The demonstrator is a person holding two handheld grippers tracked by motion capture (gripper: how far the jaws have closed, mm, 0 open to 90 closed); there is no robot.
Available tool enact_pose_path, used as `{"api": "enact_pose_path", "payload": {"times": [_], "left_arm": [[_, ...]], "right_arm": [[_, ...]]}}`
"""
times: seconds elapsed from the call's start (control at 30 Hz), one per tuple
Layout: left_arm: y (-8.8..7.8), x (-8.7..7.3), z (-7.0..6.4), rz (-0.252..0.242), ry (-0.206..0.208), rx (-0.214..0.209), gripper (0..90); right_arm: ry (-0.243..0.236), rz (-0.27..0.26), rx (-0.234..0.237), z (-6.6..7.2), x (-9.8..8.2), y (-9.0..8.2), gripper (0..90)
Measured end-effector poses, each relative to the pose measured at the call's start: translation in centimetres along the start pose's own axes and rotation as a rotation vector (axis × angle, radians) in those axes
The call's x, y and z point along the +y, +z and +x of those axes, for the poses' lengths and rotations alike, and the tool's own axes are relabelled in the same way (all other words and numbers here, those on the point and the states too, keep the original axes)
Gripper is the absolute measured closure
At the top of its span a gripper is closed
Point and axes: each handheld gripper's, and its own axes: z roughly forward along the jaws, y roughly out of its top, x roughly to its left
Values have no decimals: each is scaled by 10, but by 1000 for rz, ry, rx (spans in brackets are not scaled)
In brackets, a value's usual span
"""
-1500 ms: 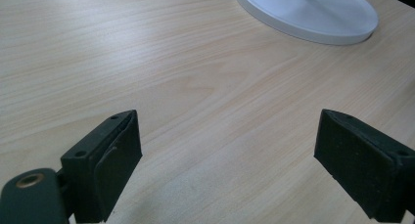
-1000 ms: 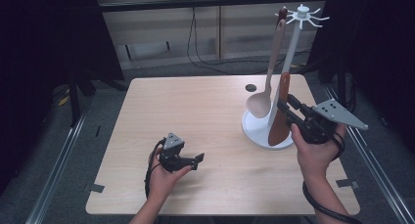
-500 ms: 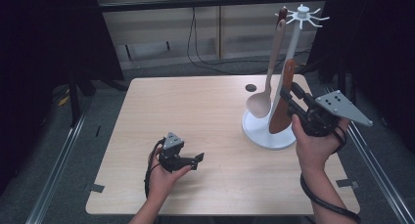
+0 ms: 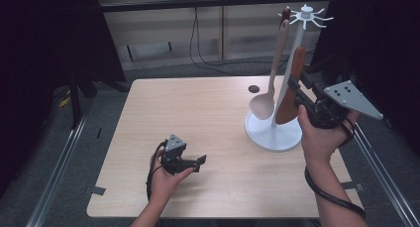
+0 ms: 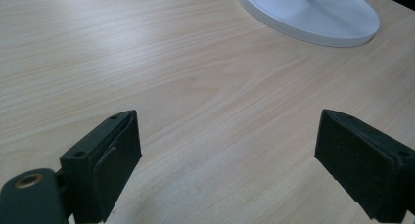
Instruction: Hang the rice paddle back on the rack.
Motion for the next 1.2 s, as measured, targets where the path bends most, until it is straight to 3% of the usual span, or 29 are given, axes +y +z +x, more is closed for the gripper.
{"api": "enact_pose_path", "payload": {"times": [0.7,1.2], "left_arm": [[1,-1,2,11,-5,-3,98],[3,-1,3,29,12,-9,100]], "right_arm": [[-27,-50,-86,-1,23,13,670],[-65,-25,-137,-4,29,30,669]]}}
